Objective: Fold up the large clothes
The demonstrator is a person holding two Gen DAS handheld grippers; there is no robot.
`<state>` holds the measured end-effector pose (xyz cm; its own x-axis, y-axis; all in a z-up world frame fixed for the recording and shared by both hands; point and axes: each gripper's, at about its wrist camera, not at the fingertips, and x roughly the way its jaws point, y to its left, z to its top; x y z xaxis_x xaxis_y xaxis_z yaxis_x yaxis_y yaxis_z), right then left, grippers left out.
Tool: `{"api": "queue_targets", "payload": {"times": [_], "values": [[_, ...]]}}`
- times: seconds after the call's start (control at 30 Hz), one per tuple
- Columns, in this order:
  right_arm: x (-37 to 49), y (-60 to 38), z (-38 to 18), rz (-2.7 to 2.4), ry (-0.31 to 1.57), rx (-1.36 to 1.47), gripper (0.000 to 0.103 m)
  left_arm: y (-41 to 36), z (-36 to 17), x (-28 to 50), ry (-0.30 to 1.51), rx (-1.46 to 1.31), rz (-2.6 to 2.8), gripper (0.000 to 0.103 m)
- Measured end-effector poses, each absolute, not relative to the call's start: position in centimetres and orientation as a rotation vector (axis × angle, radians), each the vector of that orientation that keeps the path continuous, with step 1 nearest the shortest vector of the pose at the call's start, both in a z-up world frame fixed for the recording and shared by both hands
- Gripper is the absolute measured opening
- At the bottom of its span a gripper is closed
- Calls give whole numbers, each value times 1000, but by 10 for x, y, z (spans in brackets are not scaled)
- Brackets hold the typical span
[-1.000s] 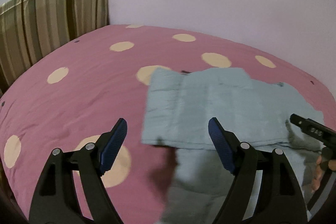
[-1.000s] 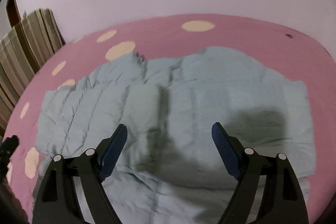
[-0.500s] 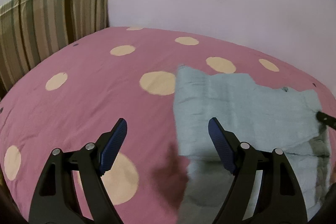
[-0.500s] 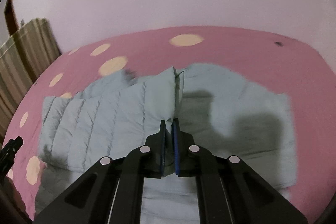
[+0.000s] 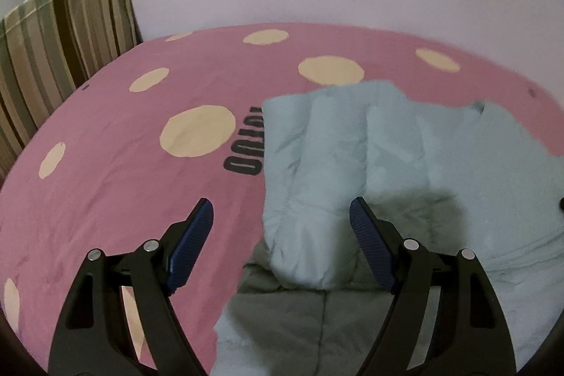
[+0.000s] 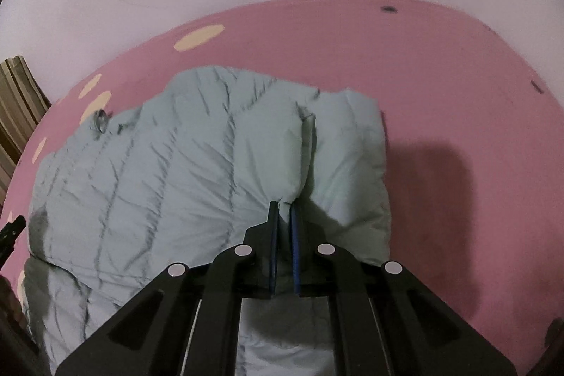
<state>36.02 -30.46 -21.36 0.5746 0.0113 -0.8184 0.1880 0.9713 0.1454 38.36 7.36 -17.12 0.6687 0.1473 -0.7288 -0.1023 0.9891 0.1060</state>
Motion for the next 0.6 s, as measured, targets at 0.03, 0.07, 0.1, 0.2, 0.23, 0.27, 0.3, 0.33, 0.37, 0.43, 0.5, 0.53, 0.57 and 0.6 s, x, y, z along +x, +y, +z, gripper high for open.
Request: {"api": "queue_targets", "payload": {"times": [0.03,0.07,0.1,0.2,0.23,0.27,0.3,0.33,0.37,0.43,0.5,0.53,0.57,0.6], "values": [[361,-304,-214,-101,955,219,6,72,-175,386,836,66,140,80],[361,-303,-214,-100,954,216,8,72,-178,388,845,72,140,80],[360,-303,-213,-97,953,215,8,73,-180,389,851,73,143,80],[354,-307,-208,-92,954,221,8,75,-182,389,859,62,145,80],[352,-307,-205,-90,951,220,8,76,-181,388,861,58,144,80],[349,-308,-199,-93,942,219,8,77,-179,387,859,54,144,80],[347,-309,-193,-95,932,218,8,78,-172,385,848,40,142,80],[350,-305,-187,-97,915,212,8,79,-167,383,836,30,139,80],[347,-302,-177,-101,888,200,8,80,-159,382,816,16,133,80],[347,-296,-166,-96,862,189,8,78,-147,383,790,3,121,80],[351,-290,-159,-80,853,180,8,72,-140,387,778,6,113,80],[354,-287,-157,-82,847,167,8,69,-137,390,775,12,109,80],[357,-285,-157,-94,844,142,8,66,-136,393,777,17,106,80],[359,-286,-157,-114,841,121,8,65,-136,394,780,19,105,80]]}}
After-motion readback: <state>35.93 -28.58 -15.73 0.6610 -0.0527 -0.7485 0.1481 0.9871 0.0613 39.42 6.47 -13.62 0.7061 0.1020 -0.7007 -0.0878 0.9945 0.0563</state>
